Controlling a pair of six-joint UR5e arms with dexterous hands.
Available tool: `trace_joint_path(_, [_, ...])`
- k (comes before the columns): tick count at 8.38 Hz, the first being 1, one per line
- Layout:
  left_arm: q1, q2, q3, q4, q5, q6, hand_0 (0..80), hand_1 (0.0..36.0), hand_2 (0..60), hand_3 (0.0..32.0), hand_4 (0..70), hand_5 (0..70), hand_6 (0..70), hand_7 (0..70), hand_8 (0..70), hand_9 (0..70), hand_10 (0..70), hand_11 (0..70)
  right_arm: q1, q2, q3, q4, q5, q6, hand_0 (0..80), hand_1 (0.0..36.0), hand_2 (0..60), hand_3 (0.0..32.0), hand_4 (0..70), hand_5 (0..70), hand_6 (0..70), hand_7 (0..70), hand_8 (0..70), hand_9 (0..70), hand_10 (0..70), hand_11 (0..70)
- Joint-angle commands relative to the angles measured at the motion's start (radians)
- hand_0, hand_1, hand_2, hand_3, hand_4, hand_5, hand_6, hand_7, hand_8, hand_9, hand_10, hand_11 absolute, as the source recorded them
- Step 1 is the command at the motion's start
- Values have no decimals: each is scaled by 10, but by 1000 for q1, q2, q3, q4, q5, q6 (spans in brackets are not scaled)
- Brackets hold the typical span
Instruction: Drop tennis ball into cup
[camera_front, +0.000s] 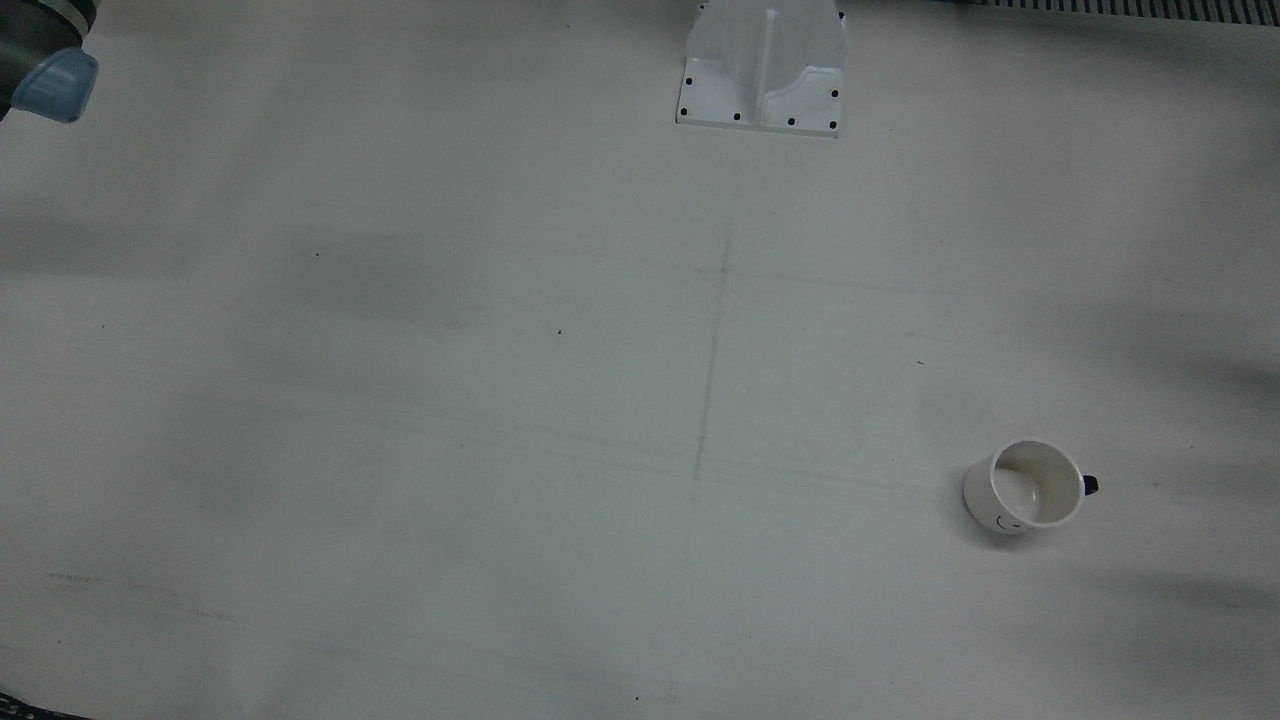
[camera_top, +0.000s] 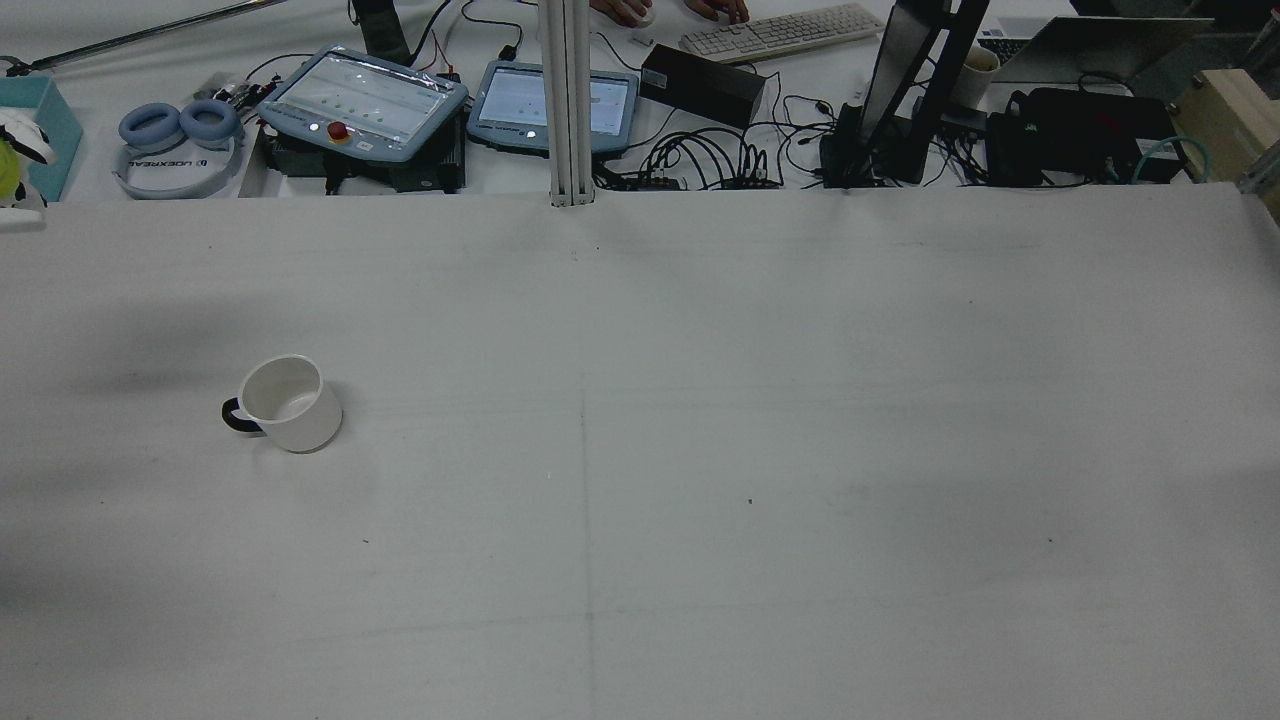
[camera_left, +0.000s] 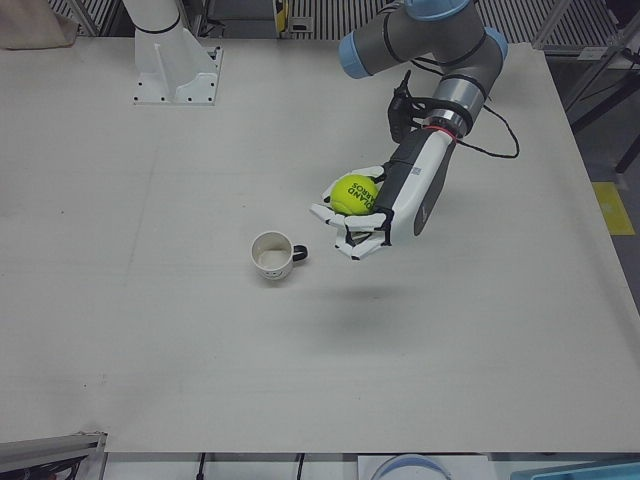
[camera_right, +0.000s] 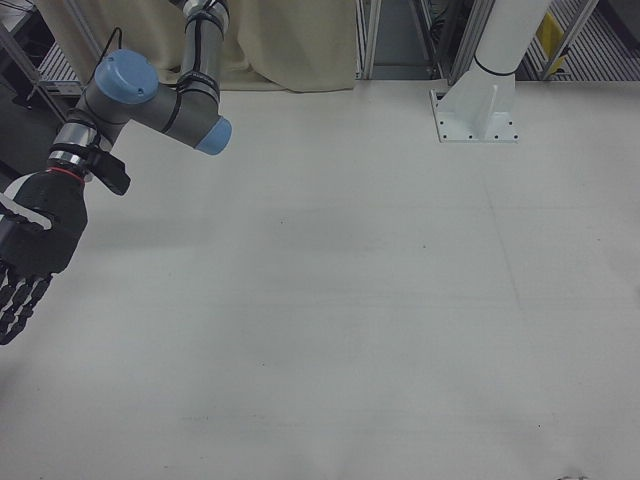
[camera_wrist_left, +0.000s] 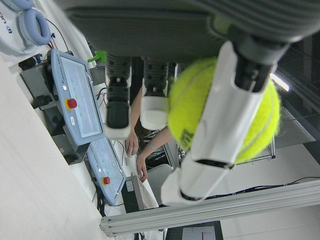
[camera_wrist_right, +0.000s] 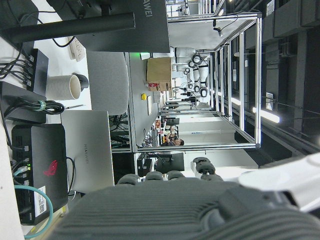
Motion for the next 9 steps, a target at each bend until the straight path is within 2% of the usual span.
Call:
trace_joint_path(1, [36, 0, -11, 6, -1, 0, 800, 360, 600, 0, 700, 193, 339, 700, 699, 700, 421, 606, 0, 0, 0, 1, 0, 0, 0, 0, 0, 0, 0, 0, 0, 0, 0, 0, 0, 0])
trace_joint_path(4, [157, -4, -9, 6, -7, -11, 800, 360, 600, 0, 700, 193, 334, 700, 694, 700, 414, 597, -2, -2, 0, 1, 0, 0, 0, 0, 0, 0, 0, 0, 0, 0, 0, 0, 0, 0])
trace_joint_path(9, [294, -4, 11, -11, -34, -13, 800, 360, 600, 0, 700, 193, 331, 700, 687, 700, 418, 603, 0, -2, 0, 1, 0, 0, 0, 0, 0, 0, 0, 0, 0, 0, 0, 0, 0, 0])
